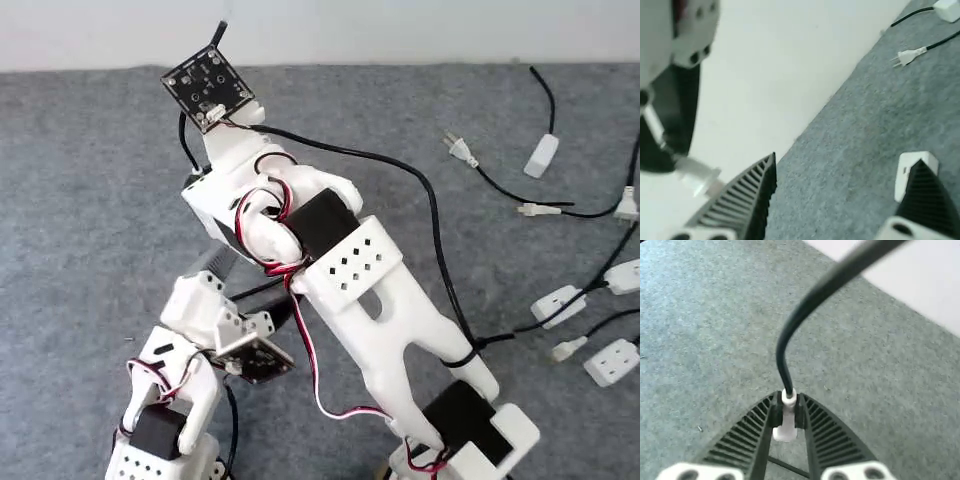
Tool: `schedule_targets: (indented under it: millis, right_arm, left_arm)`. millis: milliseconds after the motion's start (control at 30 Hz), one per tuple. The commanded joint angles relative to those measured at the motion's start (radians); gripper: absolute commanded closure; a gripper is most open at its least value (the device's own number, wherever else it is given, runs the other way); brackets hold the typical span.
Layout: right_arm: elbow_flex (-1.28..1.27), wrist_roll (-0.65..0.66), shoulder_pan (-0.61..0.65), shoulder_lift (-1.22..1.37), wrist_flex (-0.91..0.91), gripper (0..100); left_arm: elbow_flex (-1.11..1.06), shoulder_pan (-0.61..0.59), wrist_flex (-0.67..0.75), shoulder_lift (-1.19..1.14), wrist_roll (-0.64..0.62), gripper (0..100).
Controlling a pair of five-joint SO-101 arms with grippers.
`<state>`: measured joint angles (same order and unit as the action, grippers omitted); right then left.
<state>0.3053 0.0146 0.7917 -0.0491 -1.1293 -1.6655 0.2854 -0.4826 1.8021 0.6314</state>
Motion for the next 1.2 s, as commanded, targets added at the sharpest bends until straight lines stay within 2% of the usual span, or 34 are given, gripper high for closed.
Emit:
schedule_targets:
  millis: [0, 233, 700, 1167]
  right_arm:
    - [0.061, 0.015, 0.036, -0.056, -0.025, 99.1]
    - [0.061, 0.015, 0.087, -0.059, -0.087, 99.1]
    - [0.13, 0.017, 0.085, -0.107, -0.205, 99.1]
    - [0.141, 0.014, 0.081, -0.142, -0.401, 99.1]
  left_arm:
    - [0.018, 0.023, 0.029, 0.014, 0.014, 60]
    - [0.001, 0.012, 0.068, 0.014, 0.04, 60]
    - [-0.018, -0.089, 0.098, 0.014, 0.04, 60]
    - [-0.018, -0.089, 0.097, 0.012, 0.037, 60]
